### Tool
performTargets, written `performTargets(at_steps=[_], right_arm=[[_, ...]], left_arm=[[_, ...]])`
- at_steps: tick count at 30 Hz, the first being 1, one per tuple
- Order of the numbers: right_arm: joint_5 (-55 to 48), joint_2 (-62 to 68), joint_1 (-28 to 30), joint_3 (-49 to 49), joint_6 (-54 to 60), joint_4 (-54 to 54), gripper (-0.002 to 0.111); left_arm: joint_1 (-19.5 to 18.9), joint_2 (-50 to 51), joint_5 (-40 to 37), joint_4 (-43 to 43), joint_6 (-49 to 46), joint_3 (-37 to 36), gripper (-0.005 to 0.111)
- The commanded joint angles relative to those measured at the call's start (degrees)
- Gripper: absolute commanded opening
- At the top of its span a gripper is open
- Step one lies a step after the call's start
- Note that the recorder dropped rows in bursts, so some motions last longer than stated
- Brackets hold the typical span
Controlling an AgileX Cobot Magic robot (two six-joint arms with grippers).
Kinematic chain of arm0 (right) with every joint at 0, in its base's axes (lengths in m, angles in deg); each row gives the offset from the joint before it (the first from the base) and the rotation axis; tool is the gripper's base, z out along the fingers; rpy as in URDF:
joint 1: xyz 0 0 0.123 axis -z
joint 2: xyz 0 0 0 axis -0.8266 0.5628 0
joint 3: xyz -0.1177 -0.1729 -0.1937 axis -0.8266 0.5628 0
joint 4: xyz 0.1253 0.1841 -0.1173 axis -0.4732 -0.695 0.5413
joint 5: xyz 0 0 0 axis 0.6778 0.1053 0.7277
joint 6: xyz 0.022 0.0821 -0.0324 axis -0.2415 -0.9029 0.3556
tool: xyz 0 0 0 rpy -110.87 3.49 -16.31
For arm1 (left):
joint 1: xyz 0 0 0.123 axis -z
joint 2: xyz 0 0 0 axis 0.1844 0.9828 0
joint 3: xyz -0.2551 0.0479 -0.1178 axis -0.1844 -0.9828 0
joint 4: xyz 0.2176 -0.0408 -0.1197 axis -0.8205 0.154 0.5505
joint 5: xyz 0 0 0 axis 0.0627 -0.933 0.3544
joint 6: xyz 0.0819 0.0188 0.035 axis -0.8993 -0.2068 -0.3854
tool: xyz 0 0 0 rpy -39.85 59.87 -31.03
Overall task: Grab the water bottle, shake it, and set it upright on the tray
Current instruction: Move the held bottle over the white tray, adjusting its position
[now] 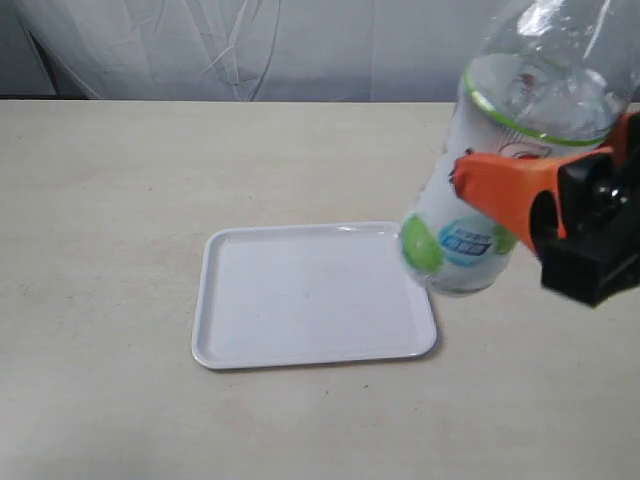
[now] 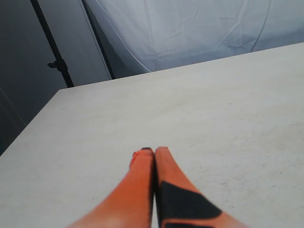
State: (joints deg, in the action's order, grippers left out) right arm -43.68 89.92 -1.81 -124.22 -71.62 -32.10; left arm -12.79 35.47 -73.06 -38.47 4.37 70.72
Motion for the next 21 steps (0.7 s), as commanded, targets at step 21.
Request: performTargets(at_steps=[21], right_arm=[[-1.13, -1.04, -2.4, -2.55, 0.44, 5.03, -0.001]], left_arm=[[-0.05, -0.24, 0.76, 0.21, 0.4, -0.13, 0.0]])
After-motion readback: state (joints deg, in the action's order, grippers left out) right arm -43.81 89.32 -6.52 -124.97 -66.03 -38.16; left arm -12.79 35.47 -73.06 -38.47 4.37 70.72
